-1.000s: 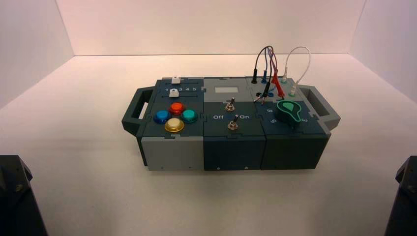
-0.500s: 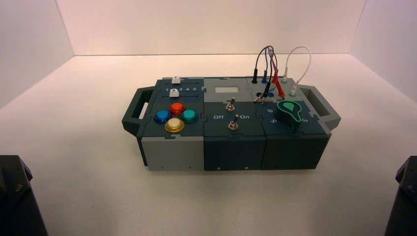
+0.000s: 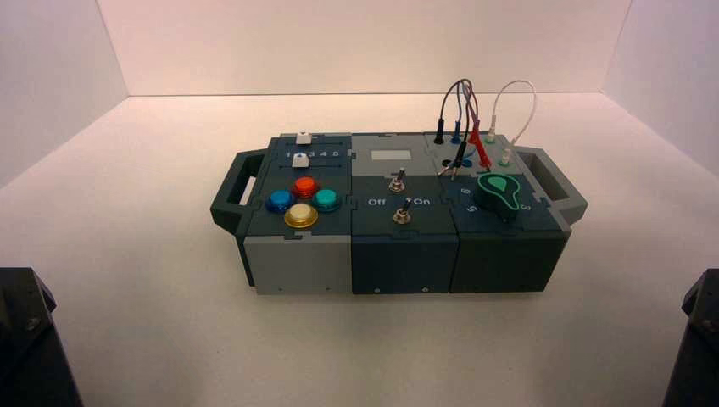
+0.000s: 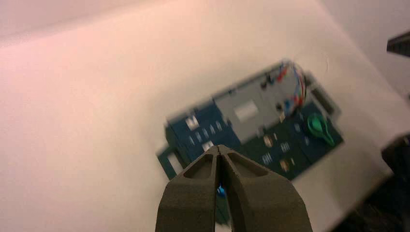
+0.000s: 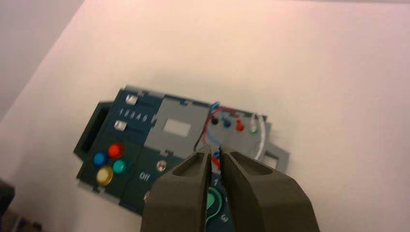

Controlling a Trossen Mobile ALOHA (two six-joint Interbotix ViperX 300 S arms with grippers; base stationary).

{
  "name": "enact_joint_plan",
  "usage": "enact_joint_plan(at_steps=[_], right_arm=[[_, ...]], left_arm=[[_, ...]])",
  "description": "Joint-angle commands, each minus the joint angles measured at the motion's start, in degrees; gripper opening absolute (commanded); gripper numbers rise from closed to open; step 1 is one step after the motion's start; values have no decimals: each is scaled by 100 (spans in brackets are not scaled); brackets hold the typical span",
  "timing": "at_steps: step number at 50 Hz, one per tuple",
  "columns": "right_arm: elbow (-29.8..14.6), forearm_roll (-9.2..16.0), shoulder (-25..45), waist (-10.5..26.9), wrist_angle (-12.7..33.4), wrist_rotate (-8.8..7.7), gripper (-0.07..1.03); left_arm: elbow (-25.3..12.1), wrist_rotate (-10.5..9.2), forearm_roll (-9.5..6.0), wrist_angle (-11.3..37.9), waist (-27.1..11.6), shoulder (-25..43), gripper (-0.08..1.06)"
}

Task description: Insert the black wire.

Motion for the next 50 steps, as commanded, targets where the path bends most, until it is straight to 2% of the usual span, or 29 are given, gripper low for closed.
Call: enact_joint_plan(at_steps=[1,3,5,11,12,19,22,26,34,43,48,50], right_arm=[[-193,44,202,26,9,0,31],[-193,44,272,26,9,-26,44],[-202,44,325,26,35,-53,52],[-272,44,519,26,141,-114,54],[-281,44,545,26,149,-114,54],[-352,26,756,70,237,-176,55],[-369,26,817,88,237,-193,56],[-396,18,914,114,246,-220,58],[-422,18,1151,272,246,-185,61],[-466,79,1468,360,316,-105,61],[-466,88,1556,387,378,-88,61],[-475,123,1635,396,422,-88,61]], left_arm=[[-229,123,-290,141,-88,396,-3],[-237,185,-431,141,-105,545,-3],[-255,229,-554,141,-114,650,-3],[-272,466,-914,44,-114,958,-3],[-272,492,-932,26,-114,984,-3],[-237,1046,-1591,-158,-114,1362,-3],[-237,1222,-1846,-220,-114,1591,-3],[-281,1380,-2057,-299,-114,1863,-3],[-413,1661,-2355,-387,-114,2408,-3],[-527,1863,-2698,-378,-114,2742,-3],[-527,1916,-2795,-369,-114,2804,-3],[-536,1978,-2900,-369,-114,2874,-3]])
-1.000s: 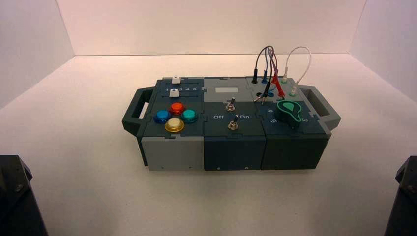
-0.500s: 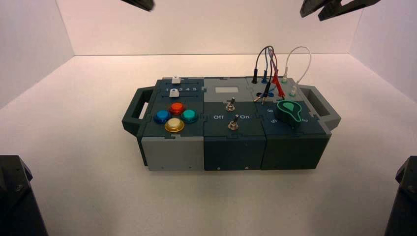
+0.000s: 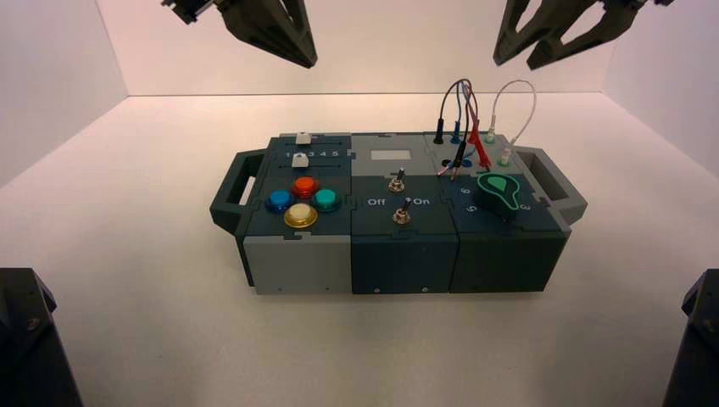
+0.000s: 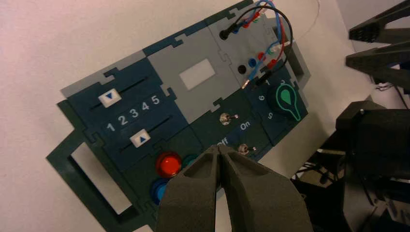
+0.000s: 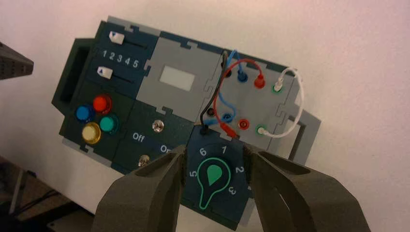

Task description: Insert the black wire.

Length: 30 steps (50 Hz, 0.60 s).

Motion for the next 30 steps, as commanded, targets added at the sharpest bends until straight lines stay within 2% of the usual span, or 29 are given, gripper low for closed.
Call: enact_joint_plan(at_steps=[1,3,8,14,21,27,30], right_arm=[[-211,123,264,88,132,35,61],[-211,167,369,114,158,44,61],[-237,308,492,114,211,44,61],[-246,439,589,123,272,35,61],[-264,439,677,123,264,35,61],[-308,519,1002,123,255,79,61],[-316,527,1134,123,202,79,61]], left_arm=[[-167,264,-387,-18,-18,211,-3],[-176,439,-501,-18,-18,360,-3],[-211,580,-571,-18,-18,519,-3],[-246,712,-571,0,-18,659,-3],[-334,870,-571,-9,-18,835,-3],[-457,1169,-589,-9,-18,1160,-3],[-501,1274,-668,-9,-18,1301,-3]])
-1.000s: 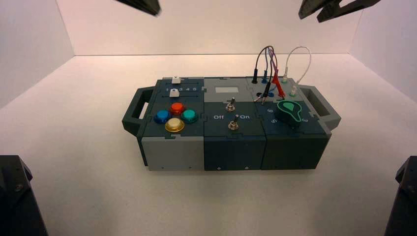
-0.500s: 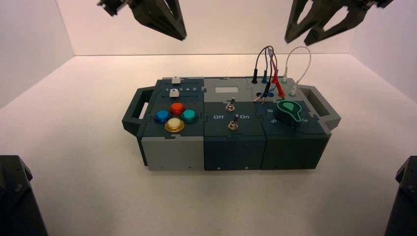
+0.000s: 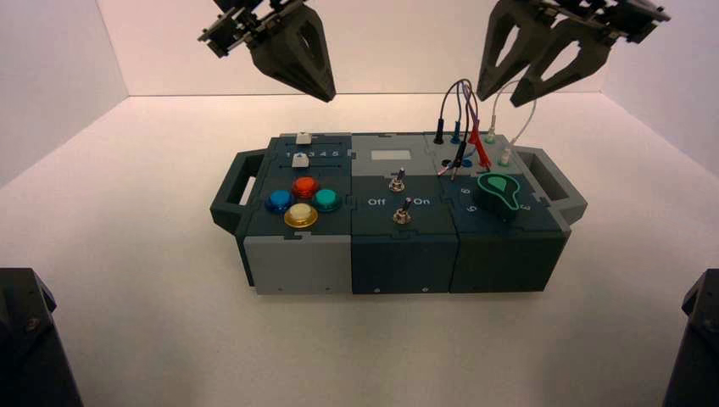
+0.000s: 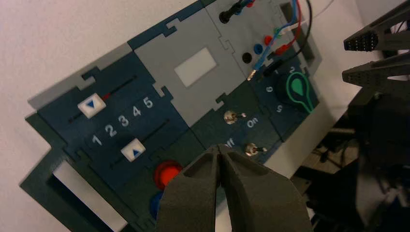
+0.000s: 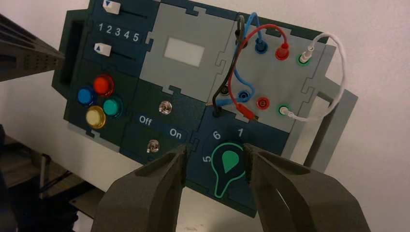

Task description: Insert the black wire.

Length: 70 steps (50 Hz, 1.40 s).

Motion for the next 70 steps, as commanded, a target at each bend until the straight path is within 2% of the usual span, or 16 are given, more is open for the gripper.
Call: enact_joint_plan(at_steps=[1,7,11,14,16,17,19,24,27,36,51,56,70], right_arm=[[-185,62,193,26,-97,18,61],[-167,88,272,26,-202,35,61],[-176,88,308,26,-229,35,61],[-185,88,334,26,-246,35,61],[-193,97,343,26,-255,35,61],[-202,97,352,26,-264,35,61],[-185,97,369,26,-264,44,61],[-158,97,369,26,-299,35,61],[-141,97,369,26,-316,35,61],[-123,97,360,26,-325,35,61],[-53,97,334,26,-422,26,61],[-44,97,316,26,-422,26,61],[-35,97,246,26,-422,35,61]], left_arm=[[-211,211,-123,-18,0,149,-3],[-193,475,-334,0,0,167,-3],[-185,721,-598,53,0,193,-3],[-185,984,-853,123,0,237,-3],[-185,1107,-958,149,0,264,-3],[-176,1222,-1063,185,9,281,-3],[-105,1670,-1644,299,35,360,-3],[9,2030,-2109,369,35,439,-3],[70,2145,-2250,396,35,492,-3],[237,2188,-2268,404,35,501,-3],[290,2188,-2294,413,35,387,-3],[299,2171,-2382,413,35,396,-3],[255,2188,-2496,439,35,360,-3]])
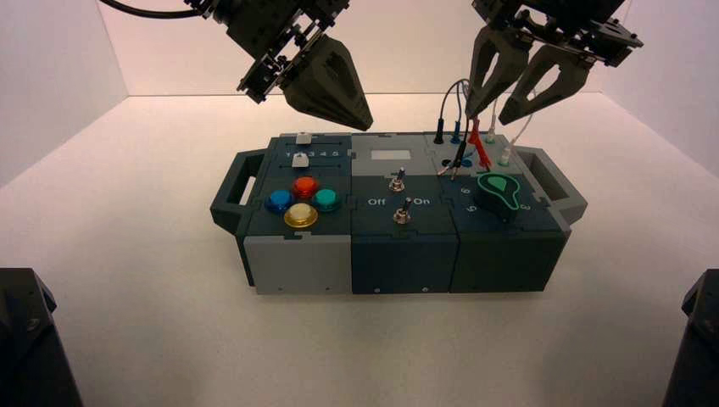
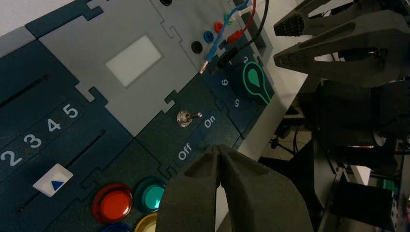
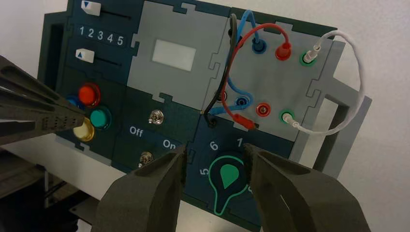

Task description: Insert the black wire.

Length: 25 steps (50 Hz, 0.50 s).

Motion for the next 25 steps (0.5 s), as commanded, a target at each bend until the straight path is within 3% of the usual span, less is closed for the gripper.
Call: enact_joint_plan(at_steps=[1,11,25], right_arm=[[-53,26,-114,18,-26,18,61],[-53,26,-114,18,-35,35,61],[-53,26,-123,18,-35,70,61]], left_arm=[[-97,44,-105,53,9,-176,-3],[-62,44,-202,149,-26,-193,-3],[-62,0,-211,9,-334,-369,-3]])
